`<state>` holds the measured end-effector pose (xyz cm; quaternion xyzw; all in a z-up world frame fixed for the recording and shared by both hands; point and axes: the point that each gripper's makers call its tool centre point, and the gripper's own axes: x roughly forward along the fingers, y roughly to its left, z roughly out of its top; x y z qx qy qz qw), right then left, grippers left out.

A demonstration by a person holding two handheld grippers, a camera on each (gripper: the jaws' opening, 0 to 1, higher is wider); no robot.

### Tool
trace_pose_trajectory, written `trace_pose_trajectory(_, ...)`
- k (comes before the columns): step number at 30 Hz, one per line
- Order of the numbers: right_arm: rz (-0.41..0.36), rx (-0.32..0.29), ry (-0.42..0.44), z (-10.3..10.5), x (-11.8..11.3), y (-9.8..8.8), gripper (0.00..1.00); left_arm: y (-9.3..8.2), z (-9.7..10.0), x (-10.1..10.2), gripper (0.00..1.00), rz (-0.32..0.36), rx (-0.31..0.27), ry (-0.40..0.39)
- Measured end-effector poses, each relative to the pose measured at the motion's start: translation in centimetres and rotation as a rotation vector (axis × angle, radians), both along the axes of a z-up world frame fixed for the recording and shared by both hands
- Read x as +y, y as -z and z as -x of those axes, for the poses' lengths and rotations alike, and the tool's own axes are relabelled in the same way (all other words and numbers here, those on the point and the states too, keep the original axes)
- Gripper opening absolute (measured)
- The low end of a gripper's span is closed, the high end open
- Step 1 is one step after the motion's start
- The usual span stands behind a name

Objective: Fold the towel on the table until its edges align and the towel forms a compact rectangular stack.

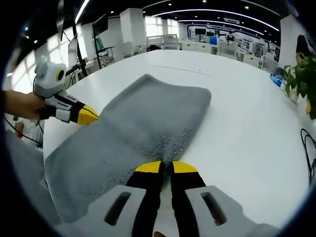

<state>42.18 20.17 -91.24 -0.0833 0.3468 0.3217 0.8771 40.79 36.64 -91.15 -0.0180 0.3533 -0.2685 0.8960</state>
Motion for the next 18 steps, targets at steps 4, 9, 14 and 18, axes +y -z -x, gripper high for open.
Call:
trace_pose_trajectory(4, -0.015, 0.000, -0.005, 0.01, 0.28, 0.01, 0.03, 0.07, -0.11, 0.15, 0.03, -0.006, 0.009, -0.003)
trace_pose_trajectory(9, -0.038, 0.002, 0.004, 0.01, 0.23, 0.03, 0.03, 0.08, -0.10, 0.10, 0.03, -0.018, 0.000, 0.005)
trace_pose_trajectory(14, -0.042, -0.017, 0.005, 0.05, 0.25, 0.05, 0.03, 0.08, -0.13, 0.13, 0.02, -0.014, 0.002, 0.008)
trace_pose_trajectory(18, -0.053, -0.028, -0.003, 0.08, 0.25, -0.01, 0.03, 0.10, -0.11, 0.29, 0.02, 0.015, 0.004, -0.007)
